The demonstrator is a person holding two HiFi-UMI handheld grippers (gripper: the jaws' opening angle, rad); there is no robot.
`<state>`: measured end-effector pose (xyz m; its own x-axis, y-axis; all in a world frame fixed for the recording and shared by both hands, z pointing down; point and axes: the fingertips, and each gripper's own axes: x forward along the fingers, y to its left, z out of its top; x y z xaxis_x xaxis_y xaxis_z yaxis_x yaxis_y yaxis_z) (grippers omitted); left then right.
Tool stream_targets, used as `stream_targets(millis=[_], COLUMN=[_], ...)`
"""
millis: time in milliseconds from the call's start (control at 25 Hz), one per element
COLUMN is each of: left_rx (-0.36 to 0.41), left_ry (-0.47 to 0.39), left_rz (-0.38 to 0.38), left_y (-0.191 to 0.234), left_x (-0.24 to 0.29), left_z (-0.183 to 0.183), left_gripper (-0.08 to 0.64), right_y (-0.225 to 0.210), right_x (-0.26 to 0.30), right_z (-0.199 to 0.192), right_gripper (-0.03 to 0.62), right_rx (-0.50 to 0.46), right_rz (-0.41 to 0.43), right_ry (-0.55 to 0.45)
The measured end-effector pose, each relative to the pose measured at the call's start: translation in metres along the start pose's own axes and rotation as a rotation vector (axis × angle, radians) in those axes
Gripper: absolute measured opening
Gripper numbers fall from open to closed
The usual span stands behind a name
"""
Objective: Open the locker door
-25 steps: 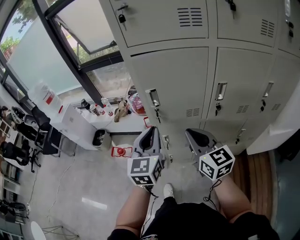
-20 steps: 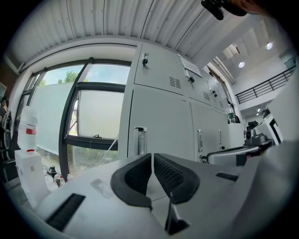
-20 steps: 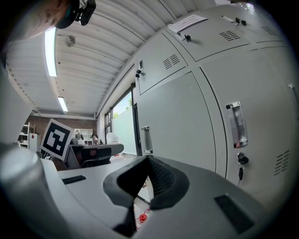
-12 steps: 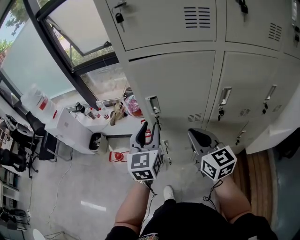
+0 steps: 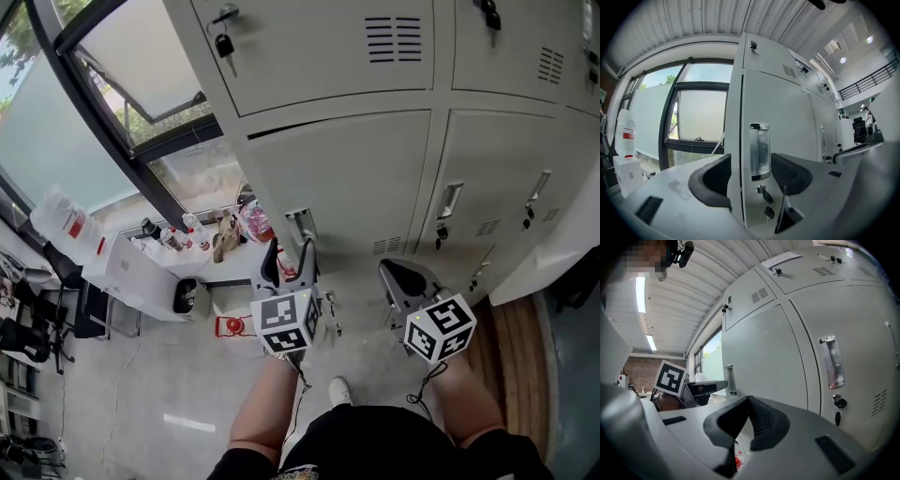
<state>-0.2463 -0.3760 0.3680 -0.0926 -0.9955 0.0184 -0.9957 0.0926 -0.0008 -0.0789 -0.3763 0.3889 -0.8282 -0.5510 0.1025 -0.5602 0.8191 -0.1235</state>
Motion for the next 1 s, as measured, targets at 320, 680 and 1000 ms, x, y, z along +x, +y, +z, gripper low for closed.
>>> stream_targets(millis=[320,680,1000], left_rx=[0.006,0.019,0.016], left_ry=[-0.012,0.005,0.013], left_rz=[-0.001,0.019,0.028], left_y=[0.004,0.006,0.006], left_x=[0.018,0.025,0.023], left_z=[0.002,-0.004,-0.004], left_gripper=[0.241,0.138,0.132], right_y=[-0.008,-0.014,-0.015], right_x=[0.008,0.011,0.009], right_z=[-0.002,-0.004,-0.005], right_gripper=[0.054,0.054,0.054], right_rx=[0.01,0.017,0.025], right_rz=[-0.029,-0.039,-0.032], right_ry=[0.006,0.013,0.012])
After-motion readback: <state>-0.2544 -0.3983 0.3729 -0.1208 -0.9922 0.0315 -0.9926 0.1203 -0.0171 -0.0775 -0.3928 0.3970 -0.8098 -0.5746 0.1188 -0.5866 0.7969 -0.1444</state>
